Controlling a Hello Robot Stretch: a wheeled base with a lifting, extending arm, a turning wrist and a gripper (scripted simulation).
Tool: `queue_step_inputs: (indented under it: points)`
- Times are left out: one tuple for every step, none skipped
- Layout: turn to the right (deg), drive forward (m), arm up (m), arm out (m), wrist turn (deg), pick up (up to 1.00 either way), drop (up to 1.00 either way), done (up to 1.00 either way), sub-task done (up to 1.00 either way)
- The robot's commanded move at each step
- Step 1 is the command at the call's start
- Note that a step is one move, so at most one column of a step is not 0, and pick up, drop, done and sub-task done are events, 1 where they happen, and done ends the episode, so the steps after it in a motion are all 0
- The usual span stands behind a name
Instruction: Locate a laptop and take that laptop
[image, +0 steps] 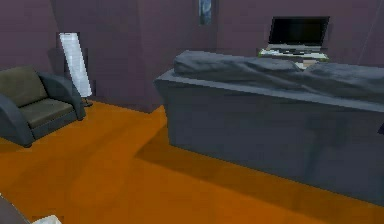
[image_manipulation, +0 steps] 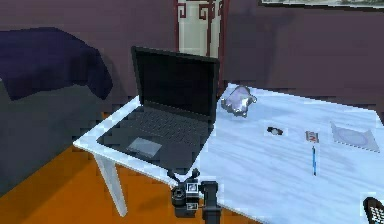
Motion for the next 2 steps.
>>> queue_step_inputs:
  points:
    - [0.0, 0.0, 0.0, 0.0, 0.0, 1.0, 0.0, 0.0, 0.0]
    - [0.0, 0.0, 0.1, 0.0, 0.0, 0.0, 0.0, 0.0, 0.0]
